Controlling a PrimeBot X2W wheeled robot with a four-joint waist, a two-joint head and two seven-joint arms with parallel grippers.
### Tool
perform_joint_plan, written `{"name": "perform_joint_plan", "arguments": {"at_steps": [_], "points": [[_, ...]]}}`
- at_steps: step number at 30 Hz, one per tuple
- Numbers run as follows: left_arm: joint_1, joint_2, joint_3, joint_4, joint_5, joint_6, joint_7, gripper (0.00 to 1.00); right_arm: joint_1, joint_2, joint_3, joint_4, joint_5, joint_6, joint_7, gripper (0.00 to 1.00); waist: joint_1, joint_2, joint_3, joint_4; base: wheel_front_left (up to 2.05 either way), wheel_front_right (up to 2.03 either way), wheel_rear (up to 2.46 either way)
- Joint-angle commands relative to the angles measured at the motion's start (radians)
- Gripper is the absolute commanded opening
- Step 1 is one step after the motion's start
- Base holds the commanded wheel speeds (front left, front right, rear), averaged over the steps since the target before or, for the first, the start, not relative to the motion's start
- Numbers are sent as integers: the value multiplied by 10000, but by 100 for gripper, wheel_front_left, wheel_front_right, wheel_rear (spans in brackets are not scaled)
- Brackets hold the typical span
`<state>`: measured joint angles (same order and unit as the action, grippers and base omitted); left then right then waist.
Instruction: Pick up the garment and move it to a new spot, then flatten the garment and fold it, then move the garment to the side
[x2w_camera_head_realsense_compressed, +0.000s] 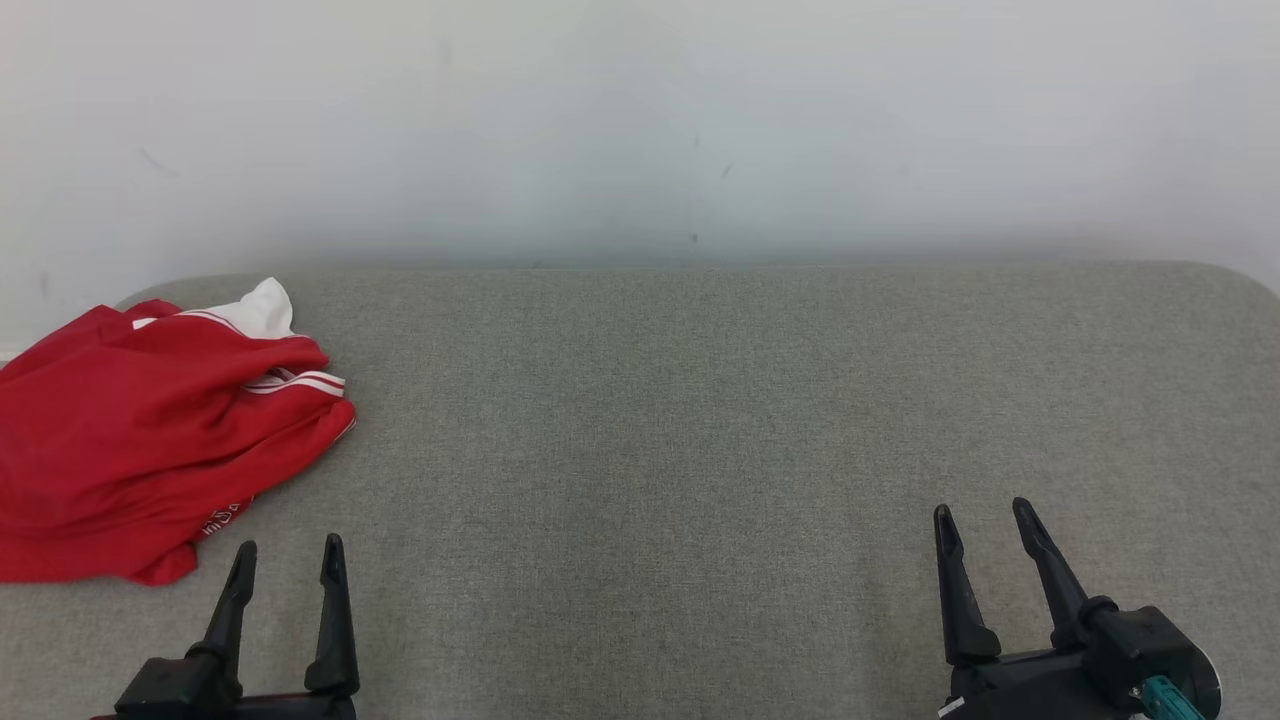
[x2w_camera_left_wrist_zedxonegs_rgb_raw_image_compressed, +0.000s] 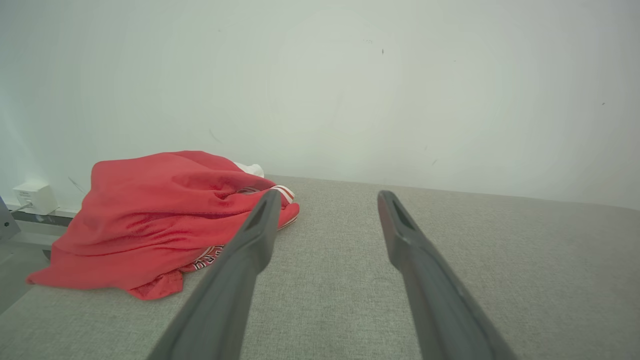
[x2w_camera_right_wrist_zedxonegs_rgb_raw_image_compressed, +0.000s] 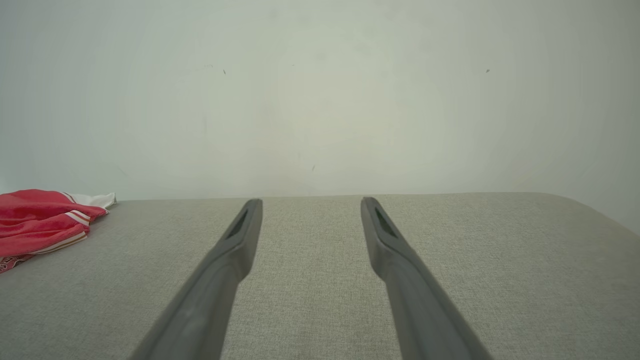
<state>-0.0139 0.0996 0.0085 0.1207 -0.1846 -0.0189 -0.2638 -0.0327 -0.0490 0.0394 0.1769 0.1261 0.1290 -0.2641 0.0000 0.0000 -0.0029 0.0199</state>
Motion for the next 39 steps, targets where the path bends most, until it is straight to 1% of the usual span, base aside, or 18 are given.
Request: {"name": "perform_joint_plan", "arguments": {"at_steps": [1,15,21,28,36,37,39], "points": [[97,-6,12,34,-56,-38,-14,100,52,-23,-6,18,68,32,-7,100,0,0,0,-2,0,0,0],[87,-22,-34,85,-222,-46,-14,100,-1,-23,28,177,142,33,-7,100,0,0,48,25,0,0,0],[-20,21,-37,154,-246,-52,-14,100,36,-23,35,216,172,33,-7,100,0,0,64,177,0,0,0],[-84,93,-23,243,-251,0,-13,100,76,-20,153,288,277,33,-6,100,0,0,68,792,0,0,0],[-62,127,-4,350,-260,59,-13,100,116,-20,240,354,275,33,-7,100,0,0,136,1973,0,0,0],[-62,127,-4,350,-260,59,-13,100,116,-20,240,354,275,33,-7,100,0,0,136,1973,0,0,0],[0,126,0,357,-263,92,-11,100,123,-20,259,377,271,33,-7,100,0,0,136,2296,0,0,0]]}}
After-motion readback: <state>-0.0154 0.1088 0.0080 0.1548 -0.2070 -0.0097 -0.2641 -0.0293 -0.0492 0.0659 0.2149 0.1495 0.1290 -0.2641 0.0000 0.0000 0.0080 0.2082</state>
